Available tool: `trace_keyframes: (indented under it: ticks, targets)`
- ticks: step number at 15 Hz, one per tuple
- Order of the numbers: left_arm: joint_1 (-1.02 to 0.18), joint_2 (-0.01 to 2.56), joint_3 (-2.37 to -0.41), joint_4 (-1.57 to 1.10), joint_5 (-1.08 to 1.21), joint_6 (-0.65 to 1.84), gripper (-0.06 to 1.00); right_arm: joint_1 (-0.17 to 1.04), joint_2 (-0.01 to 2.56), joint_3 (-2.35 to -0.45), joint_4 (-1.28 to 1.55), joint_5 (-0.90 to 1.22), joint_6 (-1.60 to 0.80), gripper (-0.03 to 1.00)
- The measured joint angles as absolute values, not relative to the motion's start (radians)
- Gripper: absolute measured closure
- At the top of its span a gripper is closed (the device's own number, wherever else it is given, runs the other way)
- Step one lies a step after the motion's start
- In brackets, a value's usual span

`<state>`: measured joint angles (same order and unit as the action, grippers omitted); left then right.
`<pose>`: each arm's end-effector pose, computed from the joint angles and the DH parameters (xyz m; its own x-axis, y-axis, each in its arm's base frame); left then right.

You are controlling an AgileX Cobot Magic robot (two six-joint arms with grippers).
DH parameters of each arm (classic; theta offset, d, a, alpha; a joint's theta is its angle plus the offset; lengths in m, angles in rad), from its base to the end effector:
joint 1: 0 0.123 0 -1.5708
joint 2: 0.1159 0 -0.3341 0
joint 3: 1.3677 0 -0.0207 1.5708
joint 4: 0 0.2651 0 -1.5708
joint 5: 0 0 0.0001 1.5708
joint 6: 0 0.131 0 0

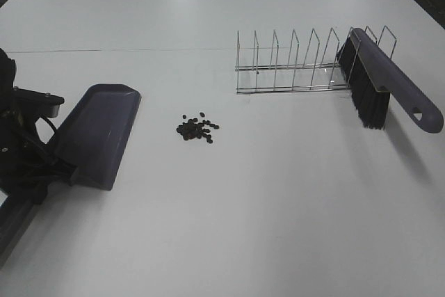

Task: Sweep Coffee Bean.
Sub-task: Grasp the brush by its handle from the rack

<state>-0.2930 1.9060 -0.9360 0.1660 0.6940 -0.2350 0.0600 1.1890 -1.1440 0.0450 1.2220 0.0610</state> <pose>0.3199 -0.0820 0.1018 -0.9826 0.1856 -0.0121 0.1833 0.9774 0.1050 0.2253 0.0191 0.3562 -0.9259 0.0208 -0.3773 -0.0054 0.9977 0.0681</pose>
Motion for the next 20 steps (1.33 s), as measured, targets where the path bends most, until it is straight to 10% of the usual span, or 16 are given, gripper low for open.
trace_keyframes:
  ticks: [20]
  targets:
    - [-0.293,1.906,-0.931,0.166,0.691,-0.234,0.62,-0.04,1.999,-1.816,0.068,1.218,-0.14,0.38]
